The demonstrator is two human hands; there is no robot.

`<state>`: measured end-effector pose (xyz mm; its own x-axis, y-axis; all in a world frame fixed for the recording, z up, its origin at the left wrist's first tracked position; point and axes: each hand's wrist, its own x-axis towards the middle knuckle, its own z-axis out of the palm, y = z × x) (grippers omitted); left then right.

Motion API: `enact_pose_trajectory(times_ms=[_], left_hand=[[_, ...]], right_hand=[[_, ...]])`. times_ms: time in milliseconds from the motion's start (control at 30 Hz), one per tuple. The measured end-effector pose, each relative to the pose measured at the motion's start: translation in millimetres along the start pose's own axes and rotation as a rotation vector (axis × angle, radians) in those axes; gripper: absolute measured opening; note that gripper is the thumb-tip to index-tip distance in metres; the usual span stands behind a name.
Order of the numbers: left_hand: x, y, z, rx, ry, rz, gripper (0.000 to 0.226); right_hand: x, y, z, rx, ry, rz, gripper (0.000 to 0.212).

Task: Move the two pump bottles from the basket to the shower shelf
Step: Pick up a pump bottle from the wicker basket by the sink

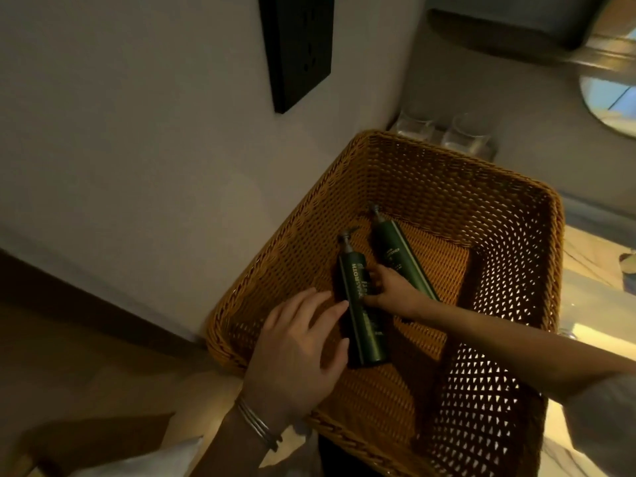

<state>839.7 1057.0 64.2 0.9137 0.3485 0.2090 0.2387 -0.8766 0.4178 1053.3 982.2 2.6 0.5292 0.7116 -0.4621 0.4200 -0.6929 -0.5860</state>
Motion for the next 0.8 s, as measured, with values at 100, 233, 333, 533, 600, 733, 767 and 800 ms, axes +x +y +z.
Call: enact_pose_trajectory(times_ms=[100, 233, 333, 533, 600, 733, 767, 800], left_hand=[[0.0, -0.2, 0.9, 0.002, -0.011, 0.0, 0.045], [-0.1, 0.5, 1.2, 0.004, -0.017, -0.013, 0.045], [0.8, 1.5, 1.0, -0.004, -0.019, -0.027, 0.045], [0.9, 2.2, 1.1, -0.018, -0.021, -0.034, 0.046], [0.7, 2.2, 1.3, -0.021, -0.016, -0.033, 0.045], [-0.4, 1.1, 1.3, -0.034, -0.022, -0.027, 0.045], [-0.4, 0.5, 1.4, -0.036, -0.025, -0.02, 0.045], [-0.8, 0.1, 1.4, -0.035, -0.026, -0.012, 0.045]], right_hand=[[1.7, 4.1, 11.8, 0.205, -0.106, 0.115, 0.086], [3.9, 6.2, 19.5, 0.254, -0.096, 0.142, 0.092], [8.8, 7.5, 13.6, 0.216, 0.022, 0.111, 0.096], [10.0, 12.1, 9.8, 0.207, 0.095, 0.094, 0.102], [8.3, 11.8, 8.1, 0.204, 0.109, 0.071, 0.101], [2.7, 0.7, 2.0, 0.281, 0.144, 0.054, 0.101], [0.0, -3.7, -1.1, 0.319, 0.147, 0.049, 0.101], [-3.9, -8.3, -5.5, 0.349, 0.149, 0.041, 0.1]])
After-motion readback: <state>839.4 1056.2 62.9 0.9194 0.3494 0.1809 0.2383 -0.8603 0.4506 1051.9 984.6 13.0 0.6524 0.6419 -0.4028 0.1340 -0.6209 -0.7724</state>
